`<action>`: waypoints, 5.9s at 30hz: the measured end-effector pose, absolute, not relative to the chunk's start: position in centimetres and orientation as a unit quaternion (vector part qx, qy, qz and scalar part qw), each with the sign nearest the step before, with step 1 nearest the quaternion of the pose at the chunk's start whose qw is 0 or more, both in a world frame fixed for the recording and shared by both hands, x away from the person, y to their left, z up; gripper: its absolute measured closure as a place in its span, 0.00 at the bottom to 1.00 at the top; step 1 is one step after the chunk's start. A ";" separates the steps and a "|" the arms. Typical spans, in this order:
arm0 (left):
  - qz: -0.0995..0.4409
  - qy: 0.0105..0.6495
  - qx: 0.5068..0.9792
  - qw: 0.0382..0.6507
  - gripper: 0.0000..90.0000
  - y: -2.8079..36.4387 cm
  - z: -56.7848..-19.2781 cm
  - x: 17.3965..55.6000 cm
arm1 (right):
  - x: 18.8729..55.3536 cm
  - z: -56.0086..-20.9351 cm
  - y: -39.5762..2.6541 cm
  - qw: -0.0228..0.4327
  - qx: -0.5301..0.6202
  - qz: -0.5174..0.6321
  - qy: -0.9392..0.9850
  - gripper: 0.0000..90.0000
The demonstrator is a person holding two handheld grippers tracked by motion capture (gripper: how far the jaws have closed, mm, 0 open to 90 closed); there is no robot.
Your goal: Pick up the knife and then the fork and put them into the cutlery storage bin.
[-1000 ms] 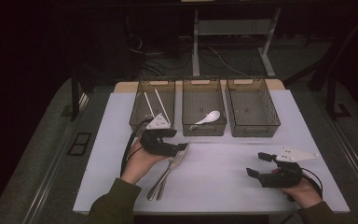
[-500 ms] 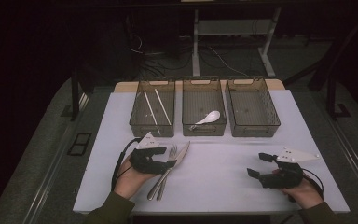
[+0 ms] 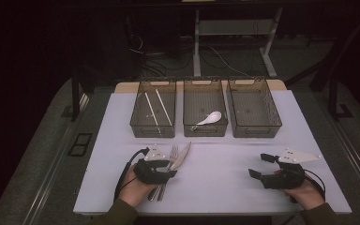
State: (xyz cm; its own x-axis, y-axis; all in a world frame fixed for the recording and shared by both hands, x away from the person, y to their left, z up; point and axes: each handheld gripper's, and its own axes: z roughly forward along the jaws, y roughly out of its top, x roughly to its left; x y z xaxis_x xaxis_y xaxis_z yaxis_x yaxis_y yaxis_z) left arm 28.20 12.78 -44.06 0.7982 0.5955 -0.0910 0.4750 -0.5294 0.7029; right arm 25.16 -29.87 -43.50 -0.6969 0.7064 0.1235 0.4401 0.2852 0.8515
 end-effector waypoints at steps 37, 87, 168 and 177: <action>0.097 0.307 0.877 0.358 0.88 13.0 -44.1 28.1 | 25.2 -43.5 -29.8 0.140 0.363 0.475 0.789 0.23; 0.083 0.252 0.864 0.428 0.88 10.5 -41.0 28.4 | 27.1 -41.4 -24.6 0.041 0.370 0.524 0.766 0.22; 0.096 0.215 0.823 0.517 0.72 7.2 -38.0 30.2 | 32.6 -35.5 -24.0 0.027 0.419 0.594 0.686 0.98; 0.090 0.229 0.823 0.512 0.56 11.1 -38.9 29.4 | 33.9 -31.9 -27.9 0.069 0.442 0.602 0.661 0.98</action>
State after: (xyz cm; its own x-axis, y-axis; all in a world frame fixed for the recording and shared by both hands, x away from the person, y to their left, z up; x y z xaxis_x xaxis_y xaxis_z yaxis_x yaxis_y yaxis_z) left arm 29.43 11.10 -38.86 0.8784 0.4701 -0.0860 0.2849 -0.3708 0.8839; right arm 33.93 -27.87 -31.91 -0.5993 0.6677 0.4416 0.5012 -0.1171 0.8574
